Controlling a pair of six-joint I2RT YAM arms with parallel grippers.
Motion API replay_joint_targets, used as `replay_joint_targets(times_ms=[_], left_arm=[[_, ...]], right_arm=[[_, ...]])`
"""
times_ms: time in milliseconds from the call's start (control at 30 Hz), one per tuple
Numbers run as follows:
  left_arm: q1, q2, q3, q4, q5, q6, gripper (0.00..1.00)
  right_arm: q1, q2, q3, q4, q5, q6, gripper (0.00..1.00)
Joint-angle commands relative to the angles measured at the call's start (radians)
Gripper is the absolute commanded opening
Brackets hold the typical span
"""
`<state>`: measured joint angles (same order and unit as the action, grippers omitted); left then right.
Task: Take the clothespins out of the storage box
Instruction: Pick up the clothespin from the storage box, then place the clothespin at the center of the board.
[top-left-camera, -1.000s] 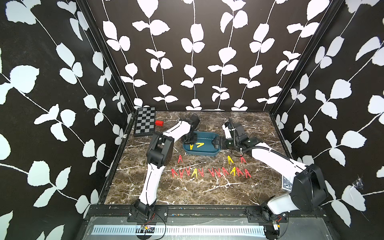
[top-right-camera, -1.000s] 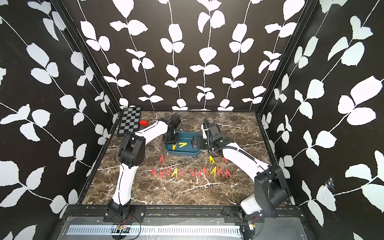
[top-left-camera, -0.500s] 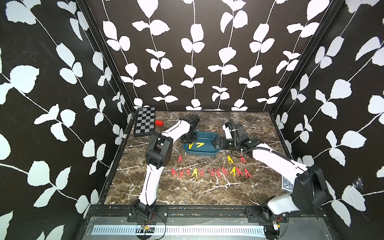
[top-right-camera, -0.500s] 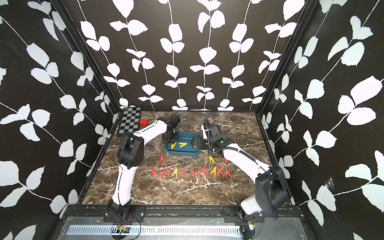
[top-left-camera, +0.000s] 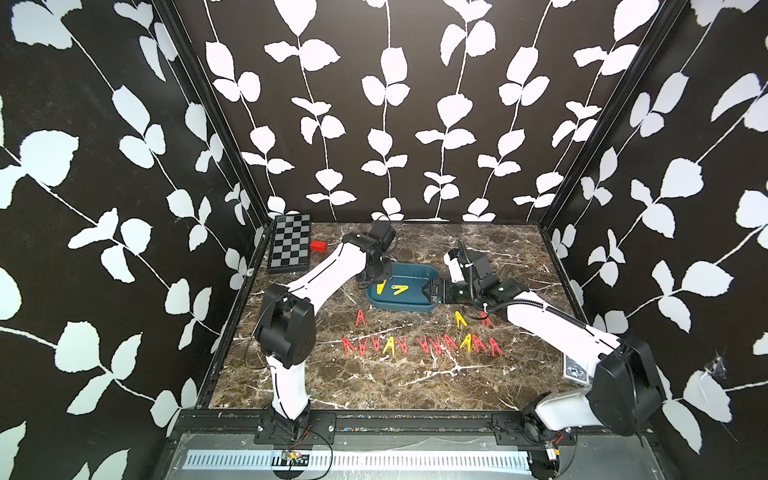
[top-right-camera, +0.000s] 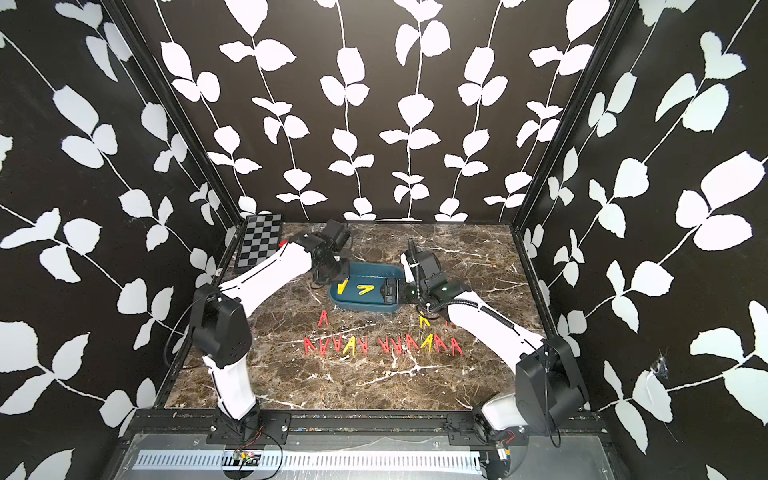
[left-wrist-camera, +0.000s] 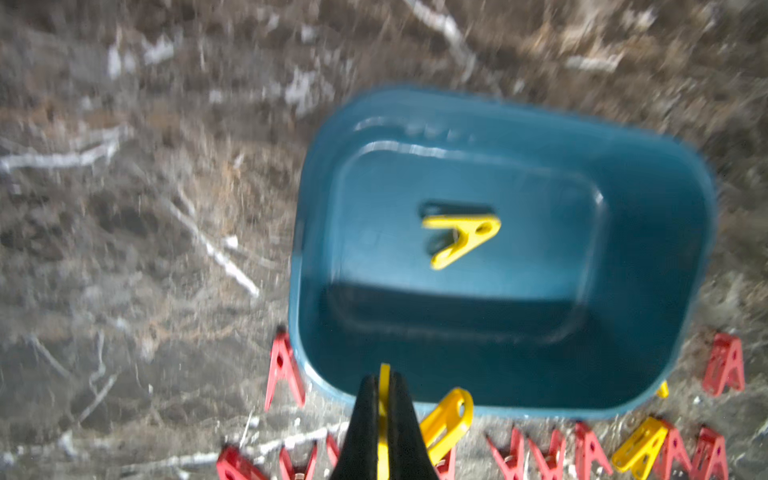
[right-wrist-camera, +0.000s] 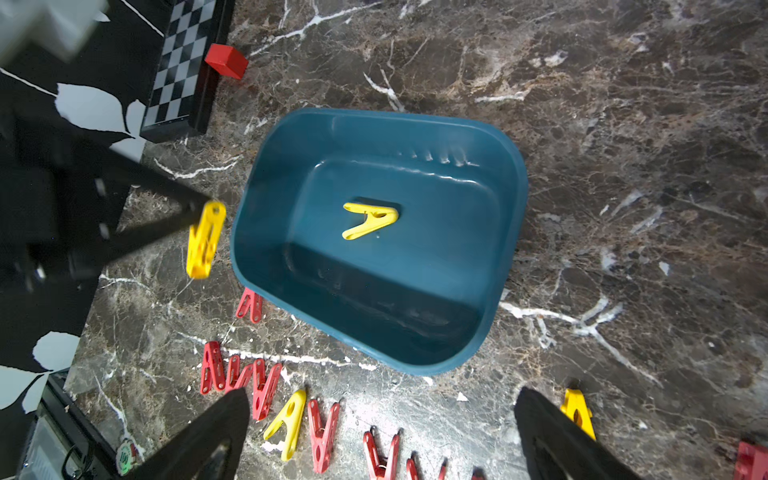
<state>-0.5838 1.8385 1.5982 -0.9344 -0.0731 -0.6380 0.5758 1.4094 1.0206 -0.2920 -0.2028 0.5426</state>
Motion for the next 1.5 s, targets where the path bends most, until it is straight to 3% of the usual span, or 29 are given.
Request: replay_joint_targets(times_ms=[0, 300, 733, 1133, 1367, 1467], left_arm=[[-0.021, -0.087, -0.111, 0.017, -0.005, -0.083, 0.00], [-0.060, -0.168, -0.352, 0.141, 0.048, -0.188, 0.00], [-0.083, 0.004, -0.314, 0.213, 0.091, -0.196, 0.00], [-0.090, 0.068, -0.286, 0.223, 0.092, -0.195, 0.02], [-0.090, 0.078, -0.268, 0.213, 0.094, -0.186, 0.22], [-0.090, 0.061, -0.273, 0.209, 0.093, -0.187, 0.24]], right_arm=[[0.013, -0.030, -0.021, 0.028, -0.015, 0.003, 0.99], [0.033, -0.055, -0.048, 0.032, -0.013, 0.007, 0.99], [0.042, -0.085, -0.069, 0.004, 0.017, 0.007, 0.99], [0.044, -0.059, -0.050, -0.006, 0.018, 0.003, 0.99], [0.045, -0.028, -0.024, -0.016, 0.020, -0.009, 0.99], [0.045, -0.004, 0.000, -0.027, 0.023, -0.020, 0.99]])
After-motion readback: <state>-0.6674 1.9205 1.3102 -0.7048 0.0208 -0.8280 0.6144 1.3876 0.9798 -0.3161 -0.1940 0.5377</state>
